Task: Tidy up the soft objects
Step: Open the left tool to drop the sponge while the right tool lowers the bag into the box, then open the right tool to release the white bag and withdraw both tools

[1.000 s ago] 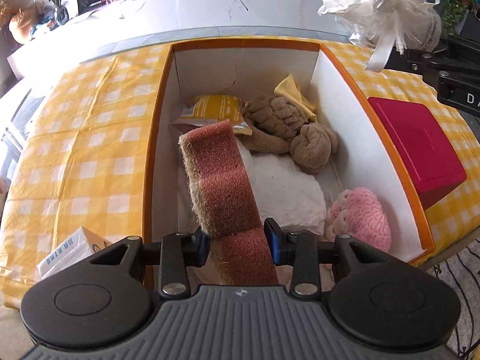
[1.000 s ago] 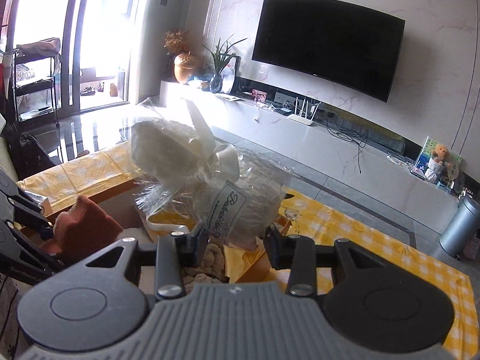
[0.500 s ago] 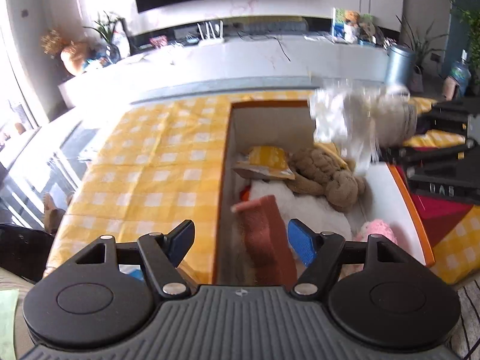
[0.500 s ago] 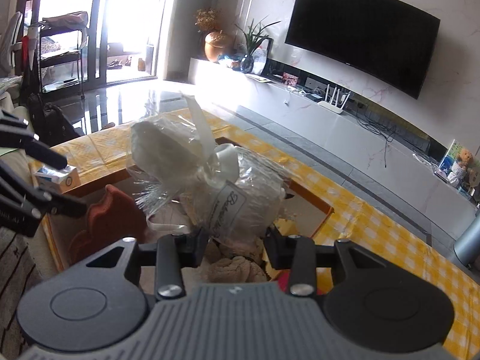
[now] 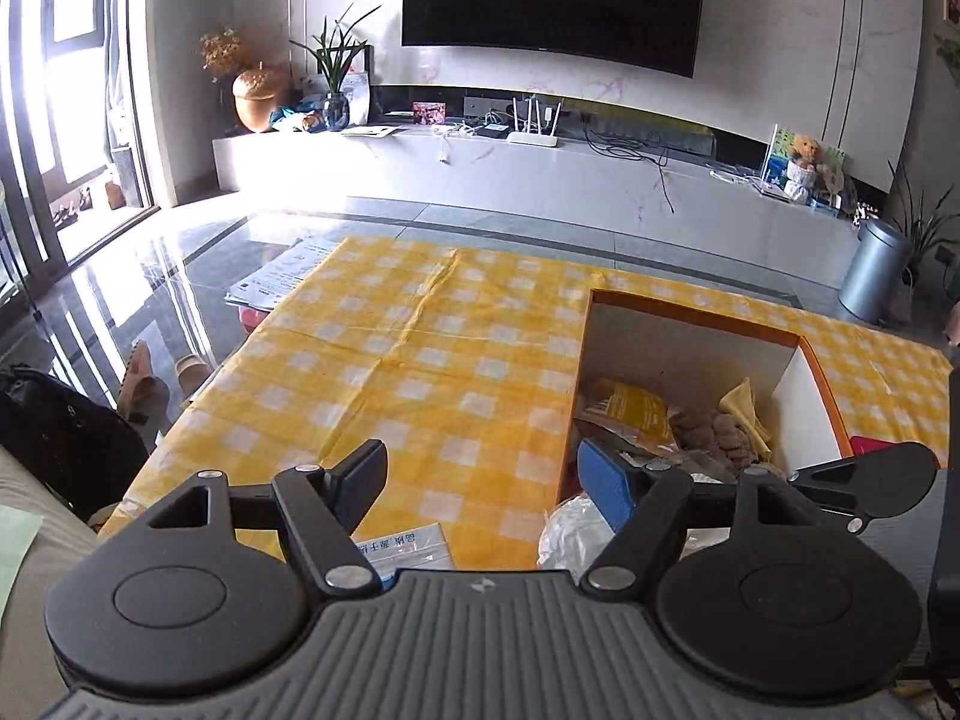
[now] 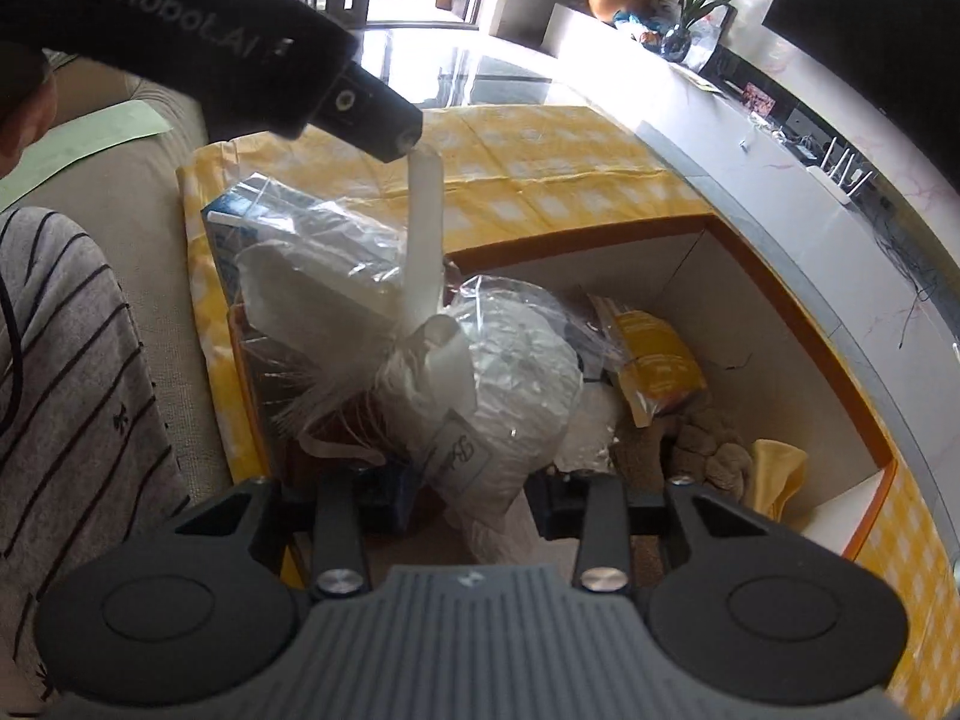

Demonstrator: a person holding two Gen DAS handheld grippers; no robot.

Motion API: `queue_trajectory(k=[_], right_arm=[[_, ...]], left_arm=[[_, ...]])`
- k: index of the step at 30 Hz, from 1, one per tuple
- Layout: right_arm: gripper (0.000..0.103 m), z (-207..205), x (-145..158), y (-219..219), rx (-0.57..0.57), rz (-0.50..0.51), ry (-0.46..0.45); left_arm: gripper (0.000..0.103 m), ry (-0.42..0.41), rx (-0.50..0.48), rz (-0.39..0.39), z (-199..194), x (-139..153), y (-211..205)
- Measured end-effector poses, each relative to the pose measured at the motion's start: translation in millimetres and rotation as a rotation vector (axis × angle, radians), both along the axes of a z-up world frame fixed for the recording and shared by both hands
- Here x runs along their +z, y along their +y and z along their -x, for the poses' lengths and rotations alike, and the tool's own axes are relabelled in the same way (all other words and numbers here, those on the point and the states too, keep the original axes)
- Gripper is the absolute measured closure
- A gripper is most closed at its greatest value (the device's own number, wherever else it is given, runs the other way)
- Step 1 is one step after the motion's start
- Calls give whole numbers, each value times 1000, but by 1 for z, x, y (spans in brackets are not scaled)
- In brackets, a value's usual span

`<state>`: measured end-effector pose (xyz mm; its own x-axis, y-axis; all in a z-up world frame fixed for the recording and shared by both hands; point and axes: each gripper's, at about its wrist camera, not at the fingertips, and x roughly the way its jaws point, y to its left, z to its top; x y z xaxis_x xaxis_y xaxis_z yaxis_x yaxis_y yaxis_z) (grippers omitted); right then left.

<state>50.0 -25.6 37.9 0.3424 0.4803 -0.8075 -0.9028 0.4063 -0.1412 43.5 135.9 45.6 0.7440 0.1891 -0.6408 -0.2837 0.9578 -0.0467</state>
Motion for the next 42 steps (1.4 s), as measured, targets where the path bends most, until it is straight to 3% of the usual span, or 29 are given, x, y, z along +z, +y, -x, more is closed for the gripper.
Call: queue_trajectory(k=[3,6,9,13,15,17,18,20,25,28,31,33,35,38,40,42], right_arm=[[67,-11,0,6,24,33,61],[68,-16,7,-10,3,92,34],[68,-23,13,-31,-29,125,74],[67,-25,3,-45,-40,283,48],[63,-29,-2,-46,-55,314,32],[54,-30,6,-48,-76,258,19],[35,-29,11,-49,-91,219,0],[6,-25,24,-50,-121,150,-58],[5,-23,39,-58,-156,86,-141],[5,-22,51,-70,-232,22,-177],[3,-14,66,-92,-385,-91,-271],[3,-12,72,-112,-500,-182,-266],[2,-9,74,-131,-656,-220,-270],[2,3,69,-152,-866,-239,-325],[2,13,66,-165,-912,-279,-315],[2,23,64,-178,-952,-327,-305]], left_arm=[[18,7,-1,23,0,-4,5],[18,9,-3,47,4,-8,10],[19,-23,-3,82,9,-6,12],[19,-24,-27,74,6,-1,7],[19,-30,-46,55,4,3,-1],[19,-47,-57,49,4,8,-6],[19,-53,-64,51,3,12,-8],[19,-55,-87,65,-2,21,-11],[17,-81,-94,81,-16,41,-18],[14,-160,-106,105,-19,49,-28],[11,-225,-178,66,-19,55,-47],[9,-228,-212,36,-21,57,-63],[8,-242,-260,19,-18,57,-77],[7,-281,-277,59,-9,52,-93],[7,-326,-268,82,-1,47,-101],[7,-335,-261,52,1,43,-109]])
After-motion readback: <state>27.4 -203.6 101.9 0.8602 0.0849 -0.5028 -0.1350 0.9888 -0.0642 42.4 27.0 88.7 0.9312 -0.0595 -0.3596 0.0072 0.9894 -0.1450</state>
